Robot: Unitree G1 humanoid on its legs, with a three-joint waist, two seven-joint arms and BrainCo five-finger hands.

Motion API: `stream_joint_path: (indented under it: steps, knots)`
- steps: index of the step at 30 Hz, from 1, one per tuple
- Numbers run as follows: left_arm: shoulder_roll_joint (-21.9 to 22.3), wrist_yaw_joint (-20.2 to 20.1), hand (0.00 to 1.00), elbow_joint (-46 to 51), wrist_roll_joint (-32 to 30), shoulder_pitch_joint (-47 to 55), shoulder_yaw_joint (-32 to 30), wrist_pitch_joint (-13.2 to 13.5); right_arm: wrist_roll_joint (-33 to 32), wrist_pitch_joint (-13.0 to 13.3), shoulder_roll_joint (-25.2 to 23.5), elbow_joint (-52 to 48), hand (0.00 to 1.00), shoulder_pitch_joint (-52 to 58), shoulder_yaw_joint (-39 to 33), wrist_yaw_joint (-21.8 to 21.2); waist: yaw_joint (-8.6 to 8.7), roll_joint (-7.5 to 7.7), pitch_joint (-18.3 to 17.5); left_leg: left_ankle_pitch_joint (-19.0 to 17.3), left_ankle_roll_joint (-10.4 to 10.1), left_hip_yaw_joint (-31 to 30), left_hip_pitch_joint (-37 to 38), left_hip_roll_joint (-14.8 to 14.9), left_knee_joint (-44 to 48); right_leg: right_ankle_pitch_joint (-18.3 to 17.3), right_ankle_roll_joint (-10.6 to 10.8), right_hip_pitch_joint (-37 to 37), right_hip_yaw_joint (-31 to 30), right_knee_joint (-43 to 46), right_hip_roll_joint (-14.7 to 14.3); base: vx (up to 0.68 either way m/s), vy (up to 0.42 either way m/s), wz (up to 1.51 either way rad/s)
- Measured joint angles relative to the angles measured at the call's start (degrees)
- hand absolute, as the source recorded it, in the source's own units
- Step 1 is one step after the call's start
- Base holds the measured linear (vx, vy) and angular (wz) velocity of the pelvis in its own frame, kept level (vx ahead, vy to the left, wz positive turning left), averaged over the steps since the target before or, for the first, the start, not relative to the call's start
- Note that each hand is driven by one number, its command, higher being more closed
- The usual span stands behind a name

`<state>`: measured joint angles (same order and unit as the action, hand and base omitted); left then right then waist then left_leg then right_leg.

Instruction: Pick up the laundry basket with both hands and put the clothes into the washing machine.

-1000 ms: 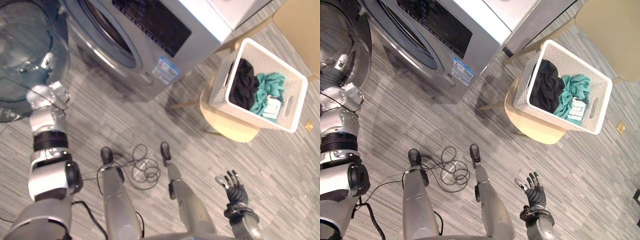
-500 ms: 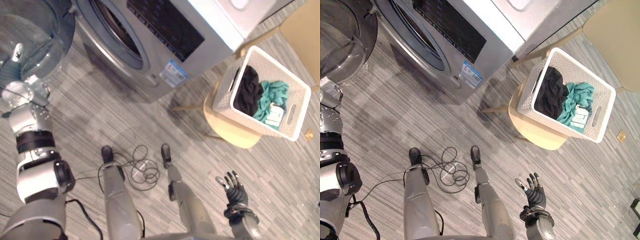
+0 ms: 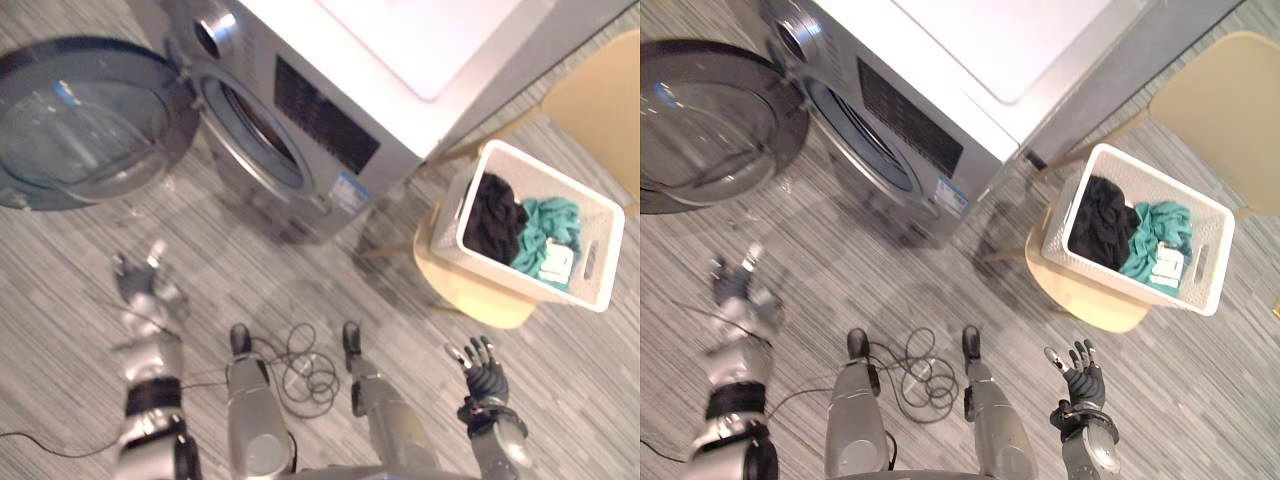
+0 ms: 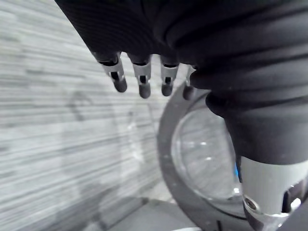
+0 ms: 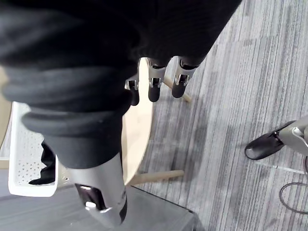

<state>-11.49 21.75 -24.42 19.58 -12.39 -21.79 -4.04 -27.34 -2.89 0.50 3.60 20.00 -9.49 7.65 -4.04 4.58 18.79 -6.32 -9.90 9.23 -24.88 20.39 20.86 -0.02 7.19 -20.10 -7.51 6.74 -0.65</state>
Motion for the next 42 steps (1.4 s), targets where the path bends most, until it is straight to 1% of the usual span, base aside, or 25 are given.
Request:
stream_joint_path:
  steps: [1, 4, 6, 8, 11, 14, 18, 21, 22, 23, 24, 25, 26, 27, 28, 29, 30, 32, 34, 35, 36, 37, 39, 40, 42]
  knots:
    - [1.33, -0.65, 0.00, -0.27, 0.00, 1.45, 0.55, 0.16, 0.60, -0.09, -0.08, 1.08, 0.00, -0.46, -0.28, -0.01, -0.08, -0.18, -0.27, 0.14, 0.19, 0.35, 1.18, -0.55, -0.72, -0.69, -0.13, 0.47, 0.07, 0.69, 0.43, 0.13, 0.029, 0.32]
    - [7.45, -3.93, 0.00, -4.58, -0.03, 8.52, 4.37, 0.81, 3.96, -0.76, -0.11, 9.60, 0.00, -3.90, -3.08, 0.11, -0.04, -2.32, -3.19, 1.03, 1.05, 1.35, 7.31, -3.53, -4.33, -3.54, 0.61, 4.01, 0.90, 3.33, 3.12, 0.10, 0.036, 0.28]
    - [10.20, -5.29, 0.00, -7.66, -0.07, 11.52, 6.10, 1.06, 5.66, -1.18, -0.11, 16.59, 0.00, -6.03, -5.26, 0.98, -0.03, -3.85, -5.63, 1.64, 0.42, 2.05, 10.78, -4.79, -6.46, -4.30, 0.94, 6.20, 1.32, 4.00, 4.25, 0.06, 0.031, 0.15]
    - [12.01, -6.20, 0.00, -10.78, -0.06, 13.30, 6.65, 1.17, 6.88, -1.76, -0.08, 22.73, 0.00, -7.67, -7.04, 2.25, 0.07, -4.67, -7.81, 2.98, 0.26, 2.48, 14.02, -5.85, -8.99, -4.55, 1.10, 8.08, 2.20, 4.17, 5.20, 0.03, 0.012, 0.13]
    - [14.44, -6.95, 0.00, -15.67, -0.16, 14.93, 6.66, 2.05, 7.75, -2.21, -0.20, 31.25, 0.00, -9.06, -10.51, 2.90, 0.10, -5.48, -10.44, 4.24, 0.27, 2.54, 18.87, -7.02, -12.49, -6.14, 0.92, 11.42, 3.35, 4.90, 6.12, 0.00, -0.014, 0.22]
    - [15.66, -7.86, 0.00, -19.96, -0.29, 17.44, 6.81, 2.02, 7.73, -2.30, -0.37, 38.71, 0.00, -9.61, -12.20, 4.65, 0.35, -5.59, -13.07, 5.07, 0.29, 2.37, 21.92, -7.47, -15.02, -8.80, 0.37, 12.68, 4.61, 8.14, 6.58, -0.05, -0.037, 0.27]
    - [15.70, -8.37, 0.00, -22.00, -2.50, 19.53, 6.28, 2.05, 7.76, -2.35, -1.12, 45.06, 0.00, -10.17, -13.60, 4.97, 0.73, -5.33, -14.45, 5.97, 0.19, 2.01, 23.76, -7.08, -16.75, -11.84, -0.59, 12.64, 5.88, 13.77, 6.27, -0.11, -0.095, 0.28]
    - [15.51, -9.03, 0.00, -22.79, -3.86, 20.82, 5.15, 2.09, 8.07, -2.28, -1.70, 47.08, 0.00, -11.75, -15.57, 6.12, 1.62, -5.90, -14.61, 5.90, 0.35, 2.04, 23.79, -5.40, -15.63, -13.12, -2.19, 12.01, 6.06, 17.19, 4.60, -0.13, -0.107, 0.02]
    - [15.50, -9.03, 0.00, -22.91, -3.99, 20.75, 4.99, 2.07, 8.44, -2.26, -1.71, 47.29, 0.00, -11.88, -15.79, 6.31, 1.67, -5.83, -14.56, 5.68, 0.72, 2.18, 23.63, -5.35, -14.80, -13.55, -2.35, 11.72, 6.23, 17.84, 4.29, -0.10, -0.109, 0.01]
    - [15.51, -9.03, 0.00, -22.99, -4.09, 20.35, 4.17, 1.98, 8.95, -2.27, -1.94, 48.19, 0.00, -12.46, -17.86, 6.81, 1.84, -5.81, -14.48, 3.81, 6.09, 2.99, 22.72, -4.62, -11.73, -14.40, -3.40, 11.87, 6.83, 18.98, 3.52, -0.12, -0.130, 0.00]
    - [15.48, -9.03, 0.00, -23.03, -4.08, 20.22, 3.89, 1.99, 8.97, -2.24, -1.82, 48.58, 0.00, -12.61, -18.80, 7.32, 1.76, -5.49, -14.31, 3.54, 8.33, 3.81, 22.59, -4.38, -10.06, -14.50, -3.86, 11.91, 6.82, 19.20, 3.47, -0.10, -0.108, 0.01]
    - [15.33, -9.03, 0.00, -23.11, -4.05, 20.23, 3.83, 1.98, 8.96, -2.19, -1.83, 48.97, 0.00, -12.69, -19.32, 7.41, 1.80, -5.31, -14.27, 3.60, 8.58, 4.32, 22.73, -4.15, -8.95, -14.40, -4.26, 11.96, 6.82, 19.15, 3.59, -0.08, -0.037, 0.02]
    - [15.66, -9.05, 0.00, -23.11, -4.05, 19.89, 3.68, 1.99, 8.93, -2.14, -1.60, 49.40, 0.00, -12.94, -20.24, 7.79, 2.02, -5.76, -14.19, 2.27, 8.35, 4.84, 21.18, -3.95, -4.08, -14.04, -4.92, 12.14, 6.56, 19.21, 3.58, -0.06, 0.028, -0.07]
    - [15.60, -9.24, 0.00, -23.19, -4.01, 19.79, 4.33, 1.93, 8.92, -2.11, -0.93, 49.92, 0.00, -13.39, -21.78, 8.46, 2.04, -6.39, -14.18, -1.73, 5.33, 2.15, 18.93, -6.39, 3.77, -13.66, -5.03, 12.09, 5.69, 19.23, 3.57, -0.07, 0.053, -0.18]
    - [15.65, -9.23, 0.00, -23.20, -3.98, 19.88, 4.37, 1.93, 8.94, -2.12, -0.66, 50.40, 0.00, -13.60, -21.87, 8.54, 2.02, -6.43, -14.18, -3.35, 4.45, 0.16, 18.83, -8.33, 5.34, -13.52, -4.91, 11.97, 5.00, 19.23, 3.52, -0.05, 0.088, -0.46]
    - [15.70, -9.20, 0.00, -23.17, -3.94, 20.00, 4.45, 1.92, 8.95, -2.12, -0.73, 50.62, 0.00, -13.86, -21.65, 8.53, 2.11, -6.48, -14.18, -6.62, 4.82, -2.52, 19.44, -11.15, 5.69, -13.16, -4.66, 11.61, 3.50, 19.14, 2.73, -0.04, 0.115, -0.58]
    - [16.11, -9.28, 0.00, -23.17, -3.94, 20.01, 4.52, 1.91, 8.93, -2.10, -1.34, 50.64, 0.00, -13.96, -21.52, 8.46, 2.19, -6.49, -14.22, -9.72, 4.60, -3.90, 20.02, -11.75, 4.79, -12.88, -4.36, 10.98, 2.18, 19.14, 1.65, -0.04, 0.121, -0.65]
    - [15.62, -9.67, 0.00, -22.84, -4.03, 19.88, 4.30, 2.11, 8.90, -2.11, -2.73, 50.57, 0.00, -13.95, -21.35, 8.48, 1.61, -5.61, -14.55, -10.23, 5.20, -0.80, 20.75, -11.84, 2.97, -12.07, -3.55, 10.03, -1.64, 18.65, 0.83, -0.06, 0.108, -0.86]
    - [15.50, -10.50, 0.00, -23.16, -5.20, 19.92, 4.32, 2.12, 8.83, -2.09, -3.49, 49.96, 0.00, -13.73, -21.17, 8.41, 2.02, -5.26, -14.88, -10.22, 5.45, 1.94, 21.72, -11.96, 1.69, -9.95, -2.93, 10.46, -4.05, 15.37, 0.65, -0.04, 0.112, -0.81]
    - [15.64, -10.62, 0.00, -23.60, -6.28, 19.60, 4.93, 2.05, 8.80, -2.01, -4.00, 49.04, 0.00, -13.23, -21.16, 8.40, 2.36, -5.98, -15.29, -10.23, 5.63, 2.89, 21.59, -12.08, 0.82, -8.19, -2.98, 10.76, -5.40, 12.25, 0.63, 0.00, 0.171, -0.52]
    - [15.64, -10.69, 0.00, -23.60, -6.91, 19.60, 5.74, 2.07, 8.79, -1.86, -4.12, 48.72, 0.00, -12.84, -21.13, 8.40, 2.81, -5.85, -15.78, -9.97, 5.93, 3.51, 21.51, -12.35, -0.15, -7.28, -2.93, 10.70, -6.17, 10.81, 0.79, 0.02, 0.186, -0.56]
    - [15.64, -11.28, 0.00, -23.68, -7.85, 19.55, 7.15, 2.05, 8.46, -1.65, -4.39, 48.66, 0.00, -12.35, -20.86, 8.33, 3.45, -5.44, -16.64, -9.60, 6.04, 4.83, 21.61, -12.92, -2.17, -5.84, -2.93, 10.73, -7.61, 8.21, 1.14, 0.07, 0.163, -0.54]
    - [15.56, -11.89, 0.00, -24.63, -9.89, 18.12, 10.56, 2.02, 7.27, -0.95, -4.85, 47.81, 0.00, -10.98, -20.90, 7.73, 3.35, -5.07, -16.53, -9.51, 6.15, 6.02, 22.15, -13.55, -3.84, -4.34, -2.74, 10.76, -9.10, 5.84, 1.41, 0.11, 0.118, -0.56]
    - [15.60, -11.95, 0.00, -25.64, -11.29, 16.97, 11.67, 1.97, 7.15, -0.88, -5.15, 47.74, 0.00, -10.55, -20.98, 7.16, 3.32, -4.76, -16.24, -9.23, 5.90, 7.47, 22.97, -13.58, -4.51, -3.75, -1.98, 10.64, -10.17, 5.72, 1.21, 0.14, 0.085, -0.62]
    - [15.61, -12.19, 0.00, -25.71, -13.19, 15.92, 12.78, 1.80, 7.14, -0.79, -5.64, 47.22, 0.00, -10.16, -20.90, 7.03, 4.55, -3.75, -16.44, -9.13, 6.56, 9.71, 24.03, -13.33, -4.47, -2.64, -1.18, 9.44, -9.87, 6.38, 0.58, 0.16, 0.068, -0.67]
